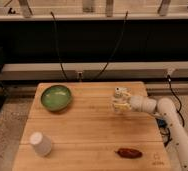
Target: Stand the bottle upright
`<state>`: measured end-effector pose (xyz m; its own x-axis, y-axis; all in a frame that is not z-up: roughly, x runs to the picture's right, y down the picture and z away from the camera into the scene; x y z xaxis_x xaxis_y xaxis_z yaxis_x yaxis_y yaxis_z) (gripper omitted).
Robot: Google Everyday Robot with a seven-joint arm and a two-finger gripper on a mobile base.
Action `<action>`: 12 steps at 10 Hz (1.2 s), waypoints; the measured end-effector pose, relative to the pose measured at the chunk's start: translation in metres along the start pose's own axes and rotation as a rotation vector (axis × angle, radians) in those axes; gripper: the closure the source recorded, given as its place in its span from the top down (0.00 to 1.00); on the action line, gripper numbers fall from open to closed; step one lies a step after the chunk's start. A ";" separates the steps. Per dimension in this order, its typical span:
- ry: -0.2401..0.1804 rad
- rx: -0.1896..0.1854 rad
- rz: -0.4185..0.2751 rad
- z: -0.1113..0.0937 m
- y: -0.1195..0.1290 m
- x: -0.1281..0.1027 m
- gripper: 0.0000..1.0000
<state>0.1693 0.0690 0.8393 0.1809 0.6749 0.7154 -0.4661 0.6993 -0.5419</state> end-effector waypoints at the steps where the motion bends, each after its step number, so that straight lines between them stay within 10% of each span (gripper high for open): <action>1: -0.001 0.000 0.001 0.000 0.000 0.000 0.43; 5: -0.001 -0.007 -0.001 0.002 0.002 0.000 0.75; 12: 0.009 -0.010 -0.007 -0.002 0.002 0.002 0.75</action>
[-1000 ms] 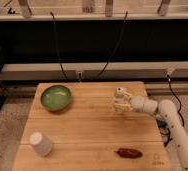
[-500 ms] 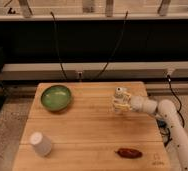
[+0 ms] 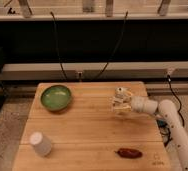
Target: Stand the bottle upright
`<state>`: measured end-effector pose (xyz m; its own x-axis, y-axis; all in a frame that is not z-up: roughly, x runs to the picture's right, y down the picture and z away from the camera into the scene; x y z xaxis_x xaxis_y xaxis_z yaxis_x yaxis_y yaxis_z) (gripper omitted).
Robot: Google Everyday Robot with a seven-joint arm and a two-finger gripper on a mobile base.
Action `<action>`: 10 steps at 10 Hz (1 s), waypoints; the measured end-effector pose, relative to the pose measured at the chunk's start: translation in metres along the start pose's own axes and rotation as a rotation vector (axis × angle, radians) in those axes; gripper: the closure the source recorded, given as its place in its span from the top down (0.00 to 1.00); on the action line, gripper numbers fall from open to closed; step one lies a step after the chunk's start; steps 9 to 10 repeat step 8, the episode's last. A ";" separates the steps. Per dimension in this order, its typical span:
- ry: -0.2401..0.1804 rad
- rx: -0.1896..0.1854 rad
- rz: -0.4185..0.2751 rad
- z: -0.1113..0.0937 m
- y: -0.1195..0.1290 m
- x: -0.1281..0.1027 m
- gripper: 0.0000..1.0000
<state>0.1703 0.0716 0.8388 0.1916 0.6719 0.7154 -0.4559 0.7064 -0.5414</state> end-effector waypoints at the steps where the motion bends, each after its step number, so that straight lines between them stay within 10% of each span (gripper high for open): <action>1: 0.002 0.000 -0.001 -0.001 0.000 0.000 0.75; 5: 0.018 0.020 -0.007 -0.008 -0.005 0.000 0.75; 10: 0.002 0.027 0.010 -0.008 0.000 0.010 0.51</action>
